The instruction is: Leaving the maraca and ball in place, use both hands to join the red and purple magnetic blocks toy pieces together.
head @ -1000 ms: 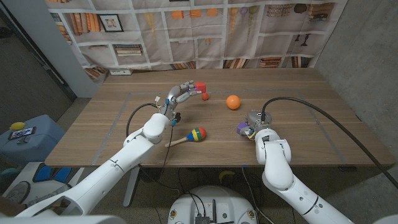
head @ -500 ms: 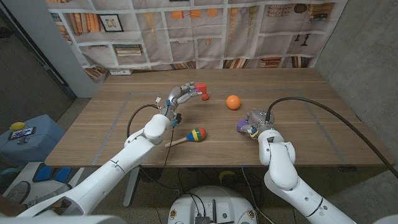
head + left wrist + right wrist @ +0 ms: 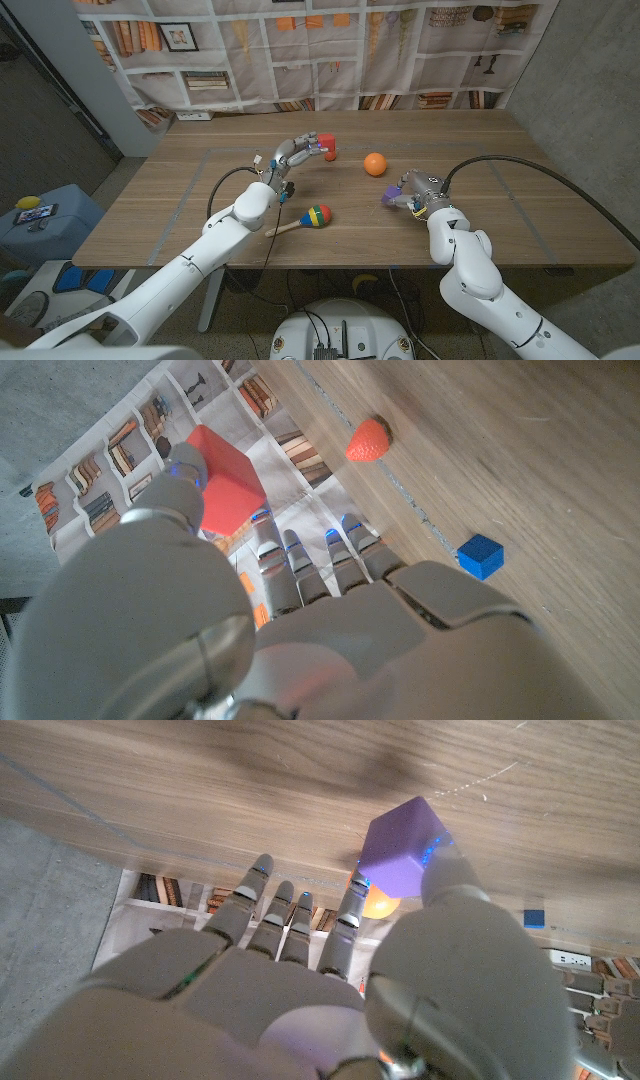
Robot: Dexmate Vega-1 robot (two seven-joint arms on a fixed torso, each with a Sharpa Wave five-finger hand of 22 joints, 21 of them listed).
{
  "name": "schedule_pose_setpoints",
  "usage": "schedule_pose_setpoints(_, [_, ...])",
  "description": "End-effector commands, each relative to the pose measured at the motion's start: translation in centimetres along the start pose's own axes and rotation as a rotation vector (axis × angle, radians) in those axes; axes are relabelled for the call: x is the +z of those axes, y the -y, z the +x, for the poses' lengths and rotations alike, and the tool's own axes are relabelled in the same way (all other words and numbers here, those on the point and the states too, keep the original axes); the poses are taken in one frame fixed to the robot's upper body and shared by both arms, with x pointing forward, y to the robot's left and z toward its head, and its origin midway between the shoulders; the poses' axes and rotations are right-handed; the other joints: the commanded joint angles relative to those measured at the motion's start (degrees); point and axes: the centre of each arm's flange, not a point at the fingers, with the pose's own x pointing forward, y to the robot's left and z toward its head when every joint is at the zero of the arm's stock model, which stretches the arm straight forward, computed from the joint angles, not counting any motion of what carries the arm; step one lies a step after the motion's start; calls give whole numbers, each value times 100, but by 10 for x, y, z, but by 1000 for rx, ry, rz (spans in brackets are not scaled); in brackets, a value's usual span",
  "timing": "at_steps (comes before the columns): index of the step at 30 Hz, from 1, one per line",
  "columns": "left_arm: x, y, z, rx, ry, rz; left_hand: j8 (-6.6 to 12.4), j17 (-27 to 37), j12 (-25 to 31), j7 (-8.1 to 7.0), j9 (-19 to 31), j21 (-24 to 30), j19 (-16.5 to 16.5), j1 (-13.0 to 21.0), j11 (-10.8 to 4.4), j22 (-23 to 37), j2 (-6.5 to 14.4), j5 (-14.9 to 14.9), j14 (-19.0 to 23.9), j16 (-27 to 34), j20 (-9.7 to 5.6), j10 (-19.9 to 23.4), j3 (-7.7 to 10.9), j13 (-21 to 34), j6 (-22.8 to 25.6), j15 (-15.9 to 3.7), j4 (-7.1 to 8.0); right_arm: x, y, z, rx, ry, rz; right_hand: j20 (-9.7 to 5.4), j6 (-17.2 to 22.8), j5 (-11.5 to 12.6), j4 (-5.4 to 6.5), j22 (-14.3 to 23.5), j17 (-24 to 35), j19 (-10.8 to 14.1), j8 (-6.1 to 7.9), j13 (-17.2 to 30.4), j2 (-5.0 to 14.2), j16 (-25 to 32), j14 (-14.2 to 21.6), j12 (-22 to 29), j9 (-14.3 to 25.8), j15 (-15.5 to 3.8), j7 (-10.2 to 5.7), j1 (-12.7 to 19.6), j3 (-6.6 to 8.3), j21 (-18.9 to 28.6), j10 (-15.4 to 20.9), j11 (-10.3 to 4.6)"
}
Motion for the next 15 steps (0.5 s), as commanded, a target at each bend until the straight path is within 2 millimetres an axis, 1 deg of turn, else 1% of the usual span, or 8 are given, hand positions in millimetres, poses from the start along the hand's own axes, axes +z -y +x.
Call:
schedule_pose_setpoints(1, [0, 6, 2, -27, -4, -14, 12, 10, -1, -58, 5, 11, 20, 99, 27, 32, 197, 24, 41, 2, 11, 34, -15, 13, 782, -345, 6, -20, 10, 3, -36, 55, 180, -19, 252, 5, 25, 26, 24, -39, 59, 9, 71, 0, -33, -16, 62, -13, -237, 93, 49, -31, 13, -30])
schedule_pose_setpoints(9, [-2, 8, 3, -53, -1, -31, 7, 10, -4, -57, 6, 12, 21, 101, 13, 32, 208, 25, 44, 3, 20, 35, -25, 12, 786, -331, 6, -36, 19, 7, -63, 88, 304, -17, 205, -9, 31, 26, 36, -77, 67, 9, 98, -25, -109, -49, 77, 14, -248, 104, 42, -50, -33, -49])
schedule_pose_setpoints(10, [-2, 9, 3, -53, -4, -35, 6, 10, -3, -57, 7, 12, 21, 102, 15, 32, 210, 25, 44, 3, 21, 38, -25, 12, 786, -330, 6, -39, 20, 8, -59, 90, 333, -17, 193, -10, 32, 26, 38, -79, 66, 9, 102, -27, -116, -56, 78, 13, -246, 105, 41, -51, -46, -69])
schedule_pose_setpoints(12, [-3, 9, 4, -66, -10, -34, 6, 10, -2, -65, 7, 11, 19, 103, 10, 32, 214, 26, 38, 1, 18, 42, -27, 12, 789, -326, 6, -44, 20, 9, -60, 90, 396, -17, 195, -12, 33, 26, 41, -88, 71, 9, 107, -27, -119, -60, 81, 15, -246, 108, 41, -54, -50, -69])
schedule_pose_setpoints(15, [-4, 8, 6, -80, -14, -41, 9, 10, -3, -88, 9, 10, 15, 104, -2, 33, 223, 26, 37, 1, 23, 44, -31, 13, 804, -325, 7, -49, 21, 11, -59, 94, 434, -15, 193, -15, 33, 26, 43, -89, 76, 8, 111, -32, -131, -64, 83, 22, -219, 111, 38, -55, -52, -60])
